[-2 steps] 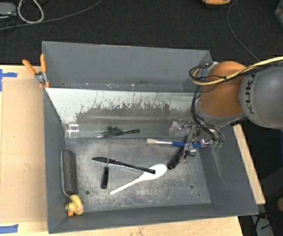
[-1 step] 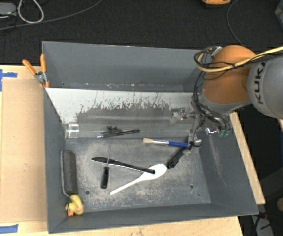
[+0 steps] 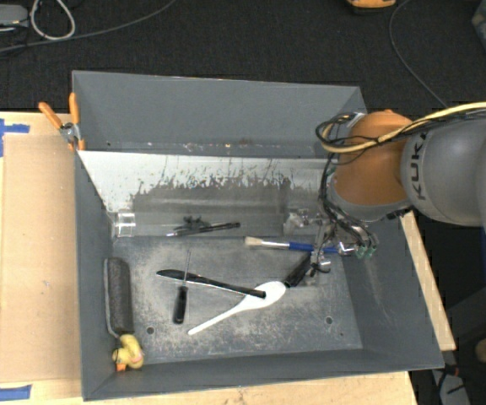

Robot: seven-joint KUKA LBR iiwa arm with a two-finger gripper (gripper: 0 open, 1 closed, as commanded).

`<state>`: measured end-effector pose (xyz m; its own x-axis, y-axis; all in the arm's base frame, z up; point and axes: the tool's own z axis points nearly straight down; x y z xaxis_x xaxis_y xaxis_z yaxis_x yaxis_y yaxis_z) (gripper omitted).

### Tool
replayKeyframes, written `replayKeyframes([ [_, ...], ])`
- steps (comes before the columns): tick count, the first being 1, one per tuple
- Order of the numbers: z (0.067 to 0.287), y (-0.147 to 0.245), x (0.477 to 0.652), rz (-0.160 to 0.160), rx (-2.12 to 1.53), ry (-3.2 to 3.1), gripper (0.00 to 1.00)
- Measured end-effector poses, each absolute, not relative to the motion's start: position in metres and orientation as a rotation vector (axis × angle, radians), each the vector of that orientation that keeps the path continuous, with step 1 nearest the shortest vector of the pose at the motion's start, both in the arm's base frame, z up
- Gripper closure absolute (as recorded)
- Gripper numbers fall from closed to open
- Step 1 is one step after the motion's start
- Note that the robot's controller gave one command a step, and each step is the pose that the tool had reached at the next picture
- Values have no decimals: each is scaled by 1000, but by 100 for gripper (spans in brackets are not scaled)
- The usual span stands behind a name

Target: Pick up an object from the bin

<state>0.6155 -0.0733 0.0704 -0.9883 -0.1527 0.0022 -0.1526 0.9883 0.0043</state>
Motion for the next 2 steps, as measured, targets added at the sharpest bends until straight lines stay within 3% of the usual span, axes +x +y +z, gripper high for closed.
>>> replayKeyframes([
  [1,70,-68,619,4,823,-3043,0],
  [2,69,-72,616,-4,303,-3128,100],
])
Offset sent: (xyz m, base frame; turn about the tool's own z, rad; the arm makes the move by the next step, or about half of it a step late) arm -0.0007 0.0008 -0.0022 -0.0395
